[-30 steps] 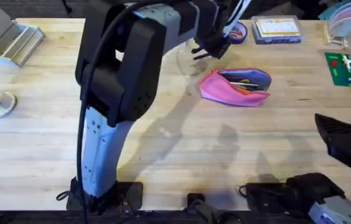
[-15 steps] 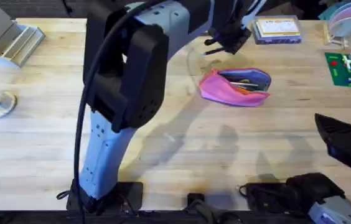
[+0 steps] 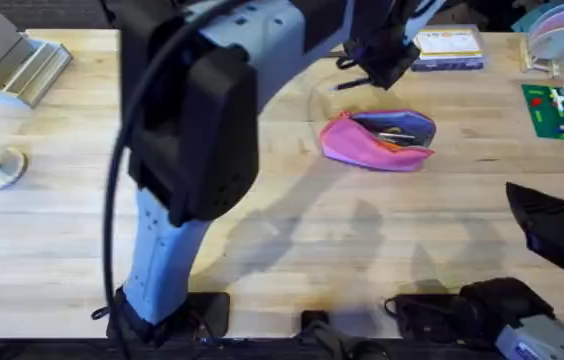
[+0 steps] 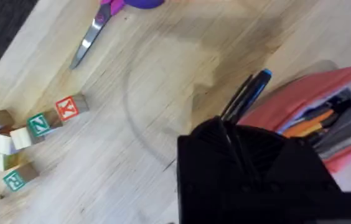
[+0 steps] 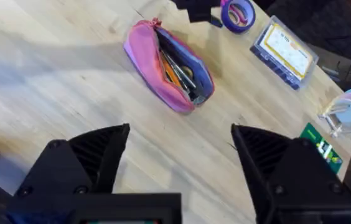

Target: Unzip the bag, pick up the pens from the table one at a time and place them inside, then zip the bag closed.

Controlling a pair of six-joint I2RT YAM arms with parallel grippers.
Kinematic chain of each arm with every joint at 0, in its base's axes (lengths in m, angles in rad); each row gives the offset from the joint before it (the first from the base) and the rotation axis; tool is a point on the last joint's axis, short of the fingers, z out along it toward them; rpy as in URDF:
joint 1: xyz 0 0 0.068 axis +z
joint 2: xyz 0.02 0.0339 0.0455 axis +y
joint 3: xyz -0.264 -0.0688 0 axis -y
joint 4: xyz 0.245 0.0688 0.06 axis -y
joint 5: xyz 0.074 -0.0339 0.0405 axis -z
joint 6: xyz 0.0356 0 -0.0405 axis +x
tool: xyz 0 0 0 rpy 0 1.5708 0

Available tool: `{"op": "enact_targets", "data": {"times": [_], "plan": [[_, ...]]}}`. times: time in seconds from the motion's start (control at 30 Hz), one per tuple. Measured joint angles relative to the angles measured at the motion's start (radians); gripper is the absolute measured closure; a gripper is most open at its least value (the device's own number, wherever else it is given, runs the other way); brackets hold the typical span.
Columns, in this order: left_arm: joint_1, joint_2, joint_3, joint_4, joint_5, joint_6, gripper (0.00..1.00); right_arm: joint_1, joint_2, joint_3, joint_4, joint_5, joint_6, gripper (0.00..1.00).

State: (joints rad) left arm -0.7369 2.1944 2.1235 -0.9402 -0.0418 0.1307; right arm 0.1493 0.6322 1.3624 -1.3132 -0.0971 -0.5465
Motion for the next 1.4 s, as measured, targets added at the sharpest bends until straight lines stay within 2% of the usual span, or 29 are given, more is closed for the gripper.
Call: {"op": "enact_targets", "data": {"times": [0.4, 0.8, 1.1, 1.13, 1.17, 1.27, 1.4], "plan": [[-0.042, -0.097, 0.002, -0.044, 0.001, 0.0, 0.958, 0.0, 0.0, 0.0, 0.0, 0.0, 0.0, 0.004], [-0.043, -0.173, -0.02, -0.065, 0.024, 0.005, 0.958, 0.0, 0.0, 0.0, 0.0, 0.0, 0.0, 0.003], [-0.043, -0.304, -0.208, 0.016, 0.027, 0.021, 0.958, 0.0, 0.0, 0.0, 0.0, 0.0, 0.0, 0.003], [-0.043, -0.322, -0.238, 0.031, 0.028, 0.023, 0.958, 0.0, 0.0, 0.0, 0.0, 0.0, 0.0, 0.003], [-0.043, -0.374, -0.329, 0.082, 0.03, 0.027, 0.958, 0.0, 0.0, 0.0, 0.0, 0.0, 0.0, 0.003], [-0.043, -0.43, -0.419, 0.131, 0.034, 0.027, 0.958, 0.0, 0.0, 0.0, 0.0, 0.0, 0.0, 0.003], [-0.043, -0.473, -0.482, 0.169, 0.08, 0.027, 0.958, 0.0, 0.0, 0.0, 0.0, 0.0, 0.0, 0.003]]}}
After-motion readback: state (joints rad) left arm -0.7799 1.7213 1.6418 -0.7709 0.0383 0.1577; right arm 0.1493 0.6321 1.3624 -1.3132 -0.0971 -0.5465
